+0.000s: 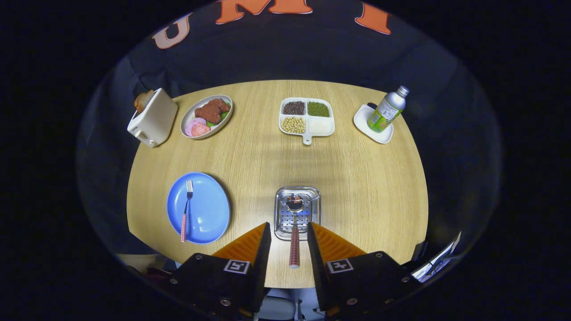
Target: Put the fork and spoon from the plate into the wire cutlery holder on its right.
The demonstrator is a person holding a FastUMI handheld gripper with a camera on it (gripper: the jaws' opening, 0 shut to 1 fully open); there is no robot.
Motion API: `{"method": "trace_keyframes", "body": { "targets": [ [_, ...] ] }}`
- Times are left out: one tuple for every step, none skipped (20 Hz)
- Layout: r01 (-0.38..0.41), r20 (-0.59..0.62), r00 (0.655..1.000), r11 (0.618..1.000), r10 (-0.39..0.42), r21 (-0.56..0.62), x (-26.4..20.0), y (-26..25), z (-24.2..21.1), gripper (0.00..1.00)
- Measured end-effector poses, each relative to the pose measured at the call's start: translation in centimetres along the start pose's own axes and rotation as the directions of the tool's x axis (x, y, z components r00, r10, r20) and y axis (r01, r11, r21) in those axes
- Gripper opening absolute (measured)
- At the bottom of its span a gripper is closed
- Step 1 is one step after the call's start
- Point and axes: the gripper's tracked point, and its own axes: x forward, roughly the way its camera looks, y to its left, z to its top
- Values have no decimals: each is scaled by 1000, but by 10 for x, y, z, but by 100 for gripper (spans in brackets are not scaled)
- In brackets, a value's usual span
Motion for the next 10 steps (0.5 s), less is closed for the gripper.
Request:
{"method": "trace_keyframes", "body": {
  "targets": [
    [-3, 33, 999, 1000, 3, 2, -4, 6, 4, 52],
    [-10, 62, 998, 1000, 10, 2, -8, 14, 6, 58],
    [-8, 96, 995, 1000, 9, -5, -11, 21, 9, 61],
    [4, 130, 992, 1000, -2, -13, -13, 25, 12, 67],
    [8, 154, 988, 1000, -5, -19, -16, 31, 12, 70],
    [8, 187, 982, 1000, -4, -22, -18, 39, 14, 75],
    [8, 217, 976, 1000, -4, -18, -18, 46, 17, 76],
    [2, 239, 971, 1000, 3, -18, -19, 54, 17, 79],
    [-8, 258, 966, 1000, 12, -17, -19, 63, 15, 80],
    [-19, 273, 962, 1000, 22, -13, -17, 72, 14, 85]
  ]
}}
